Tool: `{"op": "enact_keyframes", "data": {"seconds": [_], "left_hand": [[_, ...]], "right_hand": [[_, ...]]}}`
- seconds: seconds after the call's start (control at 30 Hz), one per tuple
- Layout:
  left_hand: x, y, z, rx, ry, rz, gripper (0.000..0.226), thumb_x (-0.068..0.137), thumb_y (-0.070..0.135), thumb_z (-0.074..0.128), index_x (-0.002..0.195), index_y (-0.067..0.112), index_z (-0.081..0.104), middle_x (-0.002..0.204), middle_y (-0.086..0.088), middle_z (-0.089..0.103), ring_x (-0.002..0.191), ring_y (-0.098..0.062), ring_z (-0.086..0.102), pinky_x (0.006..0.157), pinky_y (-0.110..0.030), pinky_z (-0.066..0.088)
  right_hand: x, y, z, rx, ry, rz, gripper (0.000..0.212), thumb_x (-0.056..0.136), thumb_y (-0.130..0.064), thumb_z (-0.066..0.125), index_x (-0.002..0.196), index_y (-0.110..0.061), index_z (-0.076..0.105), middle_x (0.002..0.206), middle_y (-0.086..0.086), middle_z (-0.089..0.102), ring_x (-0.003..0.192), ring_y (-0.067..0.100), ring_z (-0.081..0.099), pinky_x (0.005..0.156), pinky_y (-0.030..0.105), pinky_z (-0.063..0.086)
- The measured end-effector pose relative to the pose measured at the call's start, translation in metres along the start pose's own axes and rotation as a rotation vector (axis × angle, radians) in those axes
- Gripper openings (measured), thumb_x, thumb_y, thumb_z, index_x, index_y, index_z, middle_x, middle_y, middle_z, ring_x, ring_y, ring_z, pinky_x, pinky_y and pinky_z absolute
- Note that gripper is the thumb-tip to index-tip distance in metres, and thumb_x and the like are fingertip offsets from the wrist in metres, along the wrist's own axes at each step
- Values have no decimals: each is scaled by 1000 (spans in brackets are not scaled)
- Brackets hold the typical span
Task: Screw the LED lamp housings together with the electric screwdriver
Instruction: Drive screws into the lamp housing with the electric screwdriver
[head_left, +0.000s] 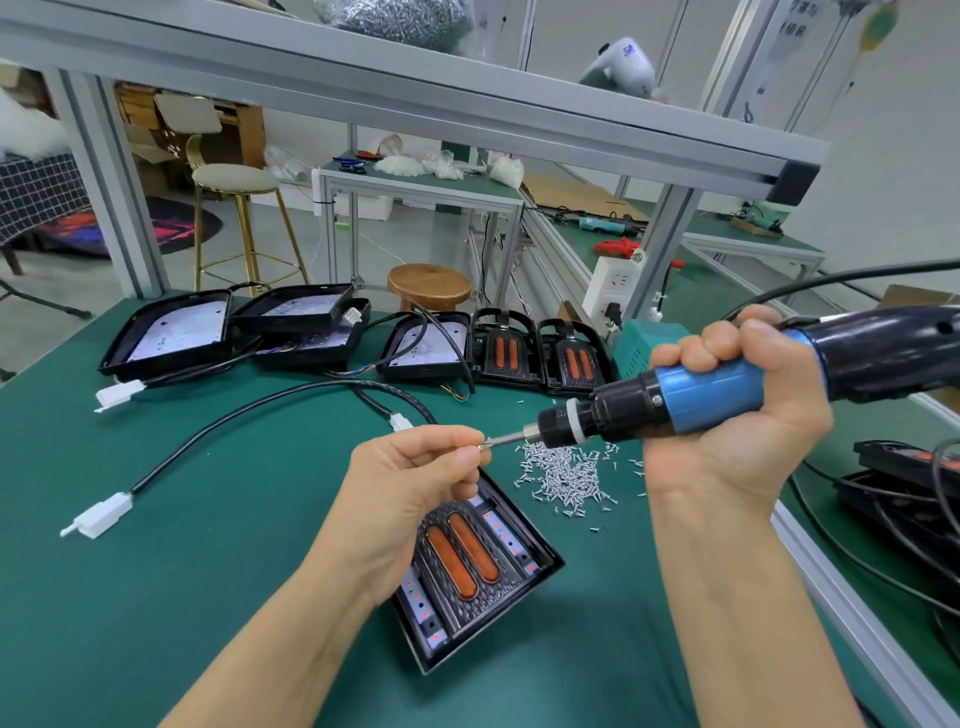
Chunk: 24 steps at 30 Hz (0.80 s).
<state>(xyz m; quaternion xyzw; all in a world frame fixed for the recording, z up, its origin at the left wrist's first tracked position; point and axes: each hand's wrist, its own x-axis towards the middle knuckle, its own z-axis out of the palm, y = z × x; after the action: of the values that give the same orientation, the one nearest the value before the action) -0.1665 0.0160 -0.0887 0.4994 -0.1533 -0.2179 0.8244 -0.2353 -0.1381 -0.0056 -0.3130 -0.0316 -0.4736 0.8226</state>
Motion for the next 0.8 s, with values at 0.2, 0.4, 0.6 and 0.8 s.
{"op": "enact_keyframes", "data": {"seconds": [0.2,0.4,0.6,0.8], "left_hand": [[0,-3,2,-13,23,3,14,61,7,70,73,9,77,70,-11,70,56,-12,60,56,-20,52],[1,-5,1,1,25,26,14,62,6,70,73,8,77,68,-11,69,55,-14,59,56,-21,51],[4,-6,1,6,-14,68,15,61,6,70,74,9,78,66,-10,69,56,-14,60,58,-19,51],[7,-14,7,27,-27,58,13,63,7,70,74,10,77,68,-10,70,57,-12,60,59,-20,52]], "right_hand": [[-1,0,-1,-14,-10,-6,13,69,-9,51,79,-17,50,53,-6,49,46,9,46,55,22,45],[-1,1,-3,-23,-25,-16,12,70,-9,50,80,-16,50,53,-6,49,47,9,47,55,22,46],[1,1,-6,-3,-13,-13,14,69,-10,49,81,-16,51,53,-6,48,47,9,45,55,22,45],[1,0,-13,-24,23,-32,13,69,-10,49,80,-17,51,53,-6,48,47,9,45,57,22,44]]}}
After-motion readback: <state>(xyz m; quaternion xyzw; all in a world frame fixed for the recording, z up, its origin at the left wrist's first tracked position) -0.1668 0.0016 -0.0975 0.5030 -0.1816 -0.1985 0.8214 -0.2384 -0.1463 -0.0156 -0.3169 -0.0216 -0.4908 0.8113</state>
